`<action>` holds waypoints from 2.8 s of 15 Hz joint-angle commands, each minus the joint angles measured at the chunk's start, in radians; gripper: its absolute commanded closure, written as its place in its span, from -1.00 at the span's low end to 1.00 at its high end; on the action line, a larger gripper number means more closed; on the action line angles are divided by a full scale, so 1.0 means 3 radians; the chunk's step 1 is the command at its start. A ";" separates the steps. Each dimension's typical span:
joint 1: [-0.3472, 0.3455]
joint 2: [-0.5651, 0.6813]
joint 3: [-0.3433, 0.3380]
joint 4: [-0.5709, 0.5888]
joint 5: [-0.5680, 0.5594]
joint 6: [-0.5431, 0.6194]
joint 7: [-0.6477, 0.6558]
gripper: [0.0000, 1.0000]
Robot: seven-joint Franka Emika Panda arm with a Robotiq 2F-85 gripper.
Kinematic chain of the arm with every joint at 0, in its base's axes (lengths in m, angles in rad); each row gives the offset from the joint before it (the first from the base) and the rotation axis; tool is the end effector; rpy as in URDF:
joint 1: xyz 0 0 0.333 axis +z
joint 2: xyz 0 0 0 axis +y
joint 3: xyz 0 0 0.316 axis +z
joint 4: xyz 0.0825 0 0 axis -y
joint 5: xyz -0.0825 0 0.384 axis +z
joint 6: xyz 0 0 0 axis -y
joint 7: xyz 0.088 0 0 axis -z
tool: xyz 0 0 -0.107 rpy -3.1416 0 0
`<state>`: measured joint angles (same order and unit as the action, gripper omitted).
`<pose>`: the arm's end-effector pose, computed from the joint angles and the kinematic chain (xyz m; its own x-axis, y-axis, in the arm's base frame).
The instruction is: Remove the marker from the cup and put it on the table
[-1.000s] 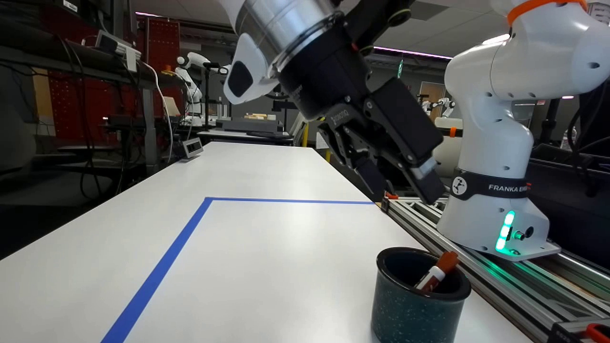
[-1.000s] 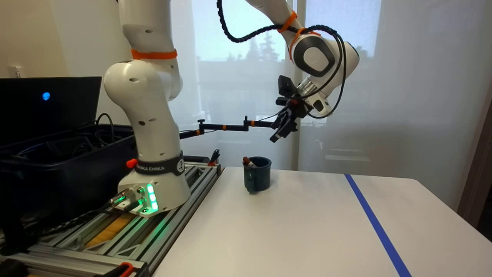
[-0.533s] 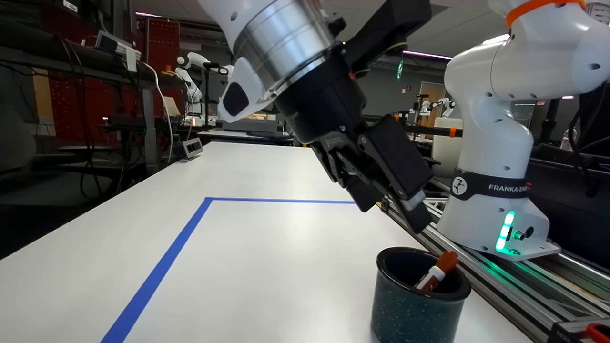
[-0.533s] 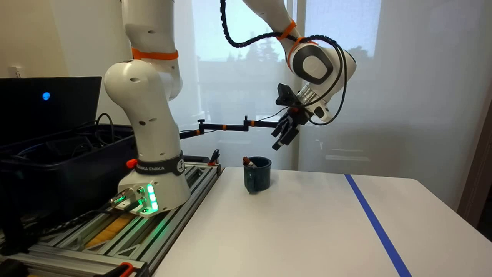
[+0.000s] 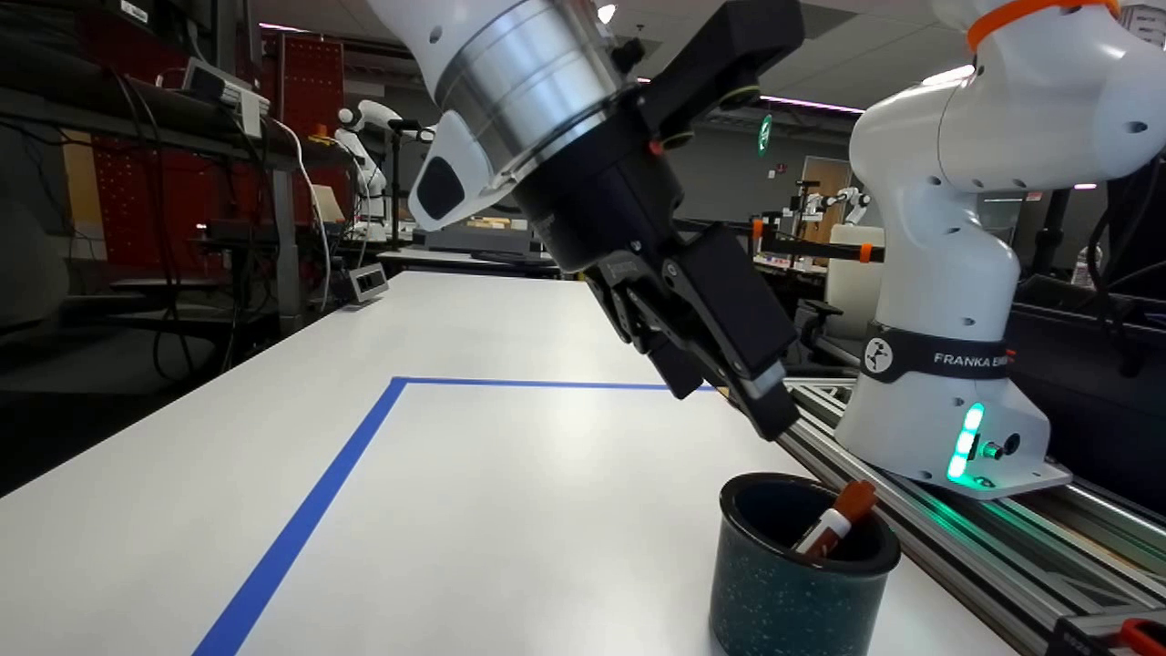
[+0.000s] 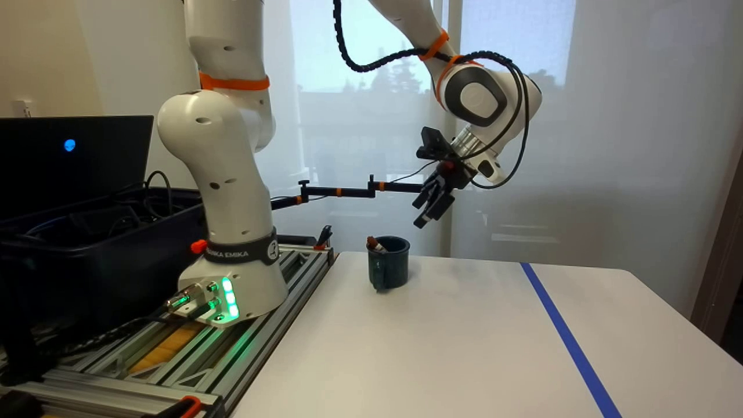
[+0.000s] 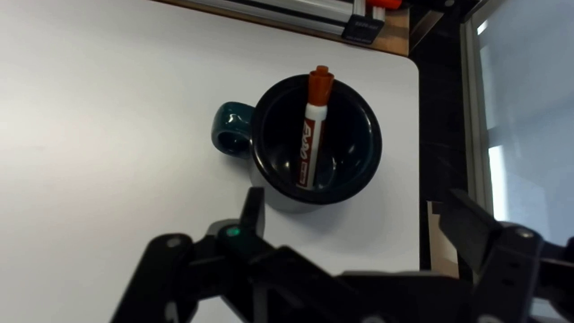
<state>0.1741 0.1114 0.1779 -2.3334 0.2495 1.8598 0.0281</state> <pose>0.4090 0.1716 0.2612 0.8019 0.2014 -0.5625 0.1319 -0.9779 -0.1621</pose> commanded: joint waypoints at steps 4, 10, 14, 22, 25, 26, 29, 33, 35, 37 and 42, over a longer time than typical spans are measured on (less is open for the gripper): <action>0.0027 0.0130 0.0011 0.0042 -0.0123 -0.0065 0.0059 -1.00; 0.0082 0.0269 0.0071 0.0027 -0.0100 -0.0080 0.0102 -1.00; 0.0098 0.0301 0.0079 -0.0020 -0.0091 -0.0061 0.0128 -0.43; 0.0095 0.0330 0.0084 -0.0141 -0.0049 -0.0011 0.0123 0.31; 0.0096 0.0381 0.0083 -0.0165 -0.0054 0.0014 0.0118 0.19; 0.0096 0.0395 0.0084 -0.0168 -0.0053 0.0017 0.0114 0.17; 0.0095 0.0467 0.0084 -0.0168 -0.0051 0.0033 0.0101 0.21; 0.0093 0.0561 0.0083 -0.0165 -0.0051 0.0055 0.0082 0.29; 0.0093 0.0612 0.0083 -0.0155 -0.0058 0.0063 0.0073 0.28; 0.0093 0.0659 0.0083 -0.0146 -0.0061 0.0071 0.0064 0.23; 0.0096 0.0763 0.0089 -0.0115 -0.0067 0.0111 0.0044 0.55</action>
<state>0.1966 0.3237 0.2009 -2.3774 0.2269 1.8806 0.0514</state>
